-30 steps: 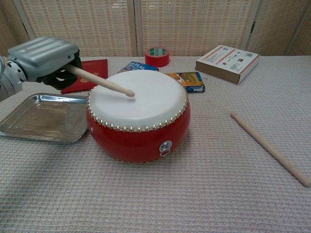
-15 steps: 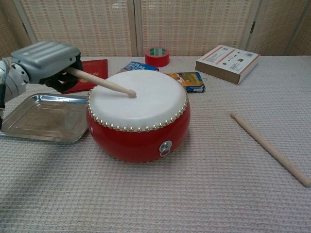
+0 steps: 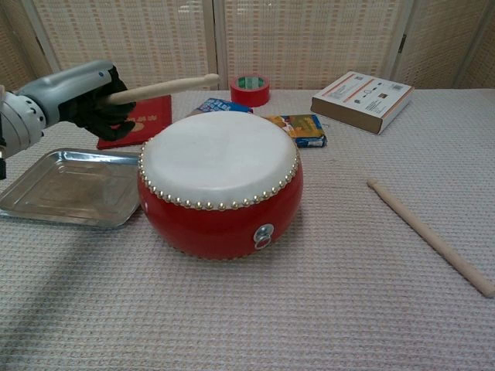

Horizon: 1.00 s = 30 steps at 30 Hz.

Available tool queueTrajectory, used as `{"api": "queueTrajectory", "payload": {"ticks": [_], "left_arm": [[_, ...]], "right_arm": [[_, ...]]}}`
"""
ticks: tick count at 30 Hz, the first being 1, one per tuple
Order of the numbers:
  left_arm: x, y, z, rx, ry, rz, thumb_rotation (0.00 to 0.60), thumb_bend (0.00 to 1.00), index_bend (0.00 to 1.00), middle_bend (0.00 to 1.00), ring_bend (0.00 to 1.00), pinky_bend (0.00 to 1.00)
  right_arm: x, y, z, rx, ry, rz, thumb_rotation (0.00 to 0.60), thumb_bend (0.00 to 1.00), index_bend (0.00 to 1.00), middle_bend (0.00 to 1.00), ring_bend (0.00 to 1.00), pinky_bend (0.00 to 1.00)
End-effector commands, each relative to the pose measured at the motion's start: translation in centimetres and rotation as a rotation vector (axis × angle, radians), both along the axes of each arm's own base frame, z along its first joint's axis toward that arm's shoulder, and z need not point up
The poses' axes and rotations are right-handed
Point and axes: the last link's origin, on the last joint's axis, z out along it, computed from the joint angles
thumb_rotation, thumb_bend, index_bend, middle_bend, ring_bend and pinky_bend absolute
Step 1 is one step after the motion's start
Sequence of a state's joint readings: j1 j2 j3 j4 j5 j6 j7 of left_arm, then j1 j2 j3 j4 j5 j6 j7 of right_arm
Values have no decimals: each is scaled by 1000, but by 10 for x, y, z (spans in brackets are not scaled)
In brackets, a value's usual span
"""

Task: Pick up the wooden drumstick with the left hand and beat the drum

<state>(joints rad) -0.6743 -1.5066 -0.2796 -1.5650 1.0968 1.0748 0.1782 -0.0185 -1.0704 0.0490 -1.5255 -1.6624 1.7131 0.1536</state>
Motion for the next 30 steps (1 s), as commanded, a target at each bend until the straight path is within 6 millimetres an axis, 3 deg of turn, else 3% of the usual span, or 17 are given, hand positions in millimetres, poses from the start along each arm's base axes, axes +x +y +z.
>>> {"api": "queueTrajectory", "payload": {"ticks": [1,4,7,10,15,19,22,30], "left_arm": [[-7,0,-9,50,316,-118,600,712,1000,1000,983,1000],[-11,0,-14,121,514,-239,600,711,1000,1000,982,1000],[-9,-1,-14,176,569,-286,600,711,1000,1000,981,1000],[-6,-2,-10,166,473,-242,600,711,1000,1000,981,1000],[10,-3,8,63,10,-26,600,707,1000,1000,981,1000],[8,0,14,50,-15,0,600,705,1000,1000,981,1000],[2,1,10,69,95,-32,600,705,1000,1000,981,1000],[-17,-1,-18,132,602,-298,600,705,1000,1000,973,1000]], "right_arm": [[0,0,0,0,2,1,600,37,0,77,0,0],[1,0,0,-1,3,1,600,37,0,77,0,0],[1,1,0,-1,2,1,600,37,0,77,0,0],[1,1,1,-3,2,0,600,37,0,77,0,0],[2,2,1,-7,4,3,600,37,0,77,0,0],[2,2,0,-4,4,3,600,37,0,77,0,0],[2,2,0,-5,2,2,600,37,0,76,0,0],[1,2,0,0,0,1,600,37,0,77,0,0]]}}
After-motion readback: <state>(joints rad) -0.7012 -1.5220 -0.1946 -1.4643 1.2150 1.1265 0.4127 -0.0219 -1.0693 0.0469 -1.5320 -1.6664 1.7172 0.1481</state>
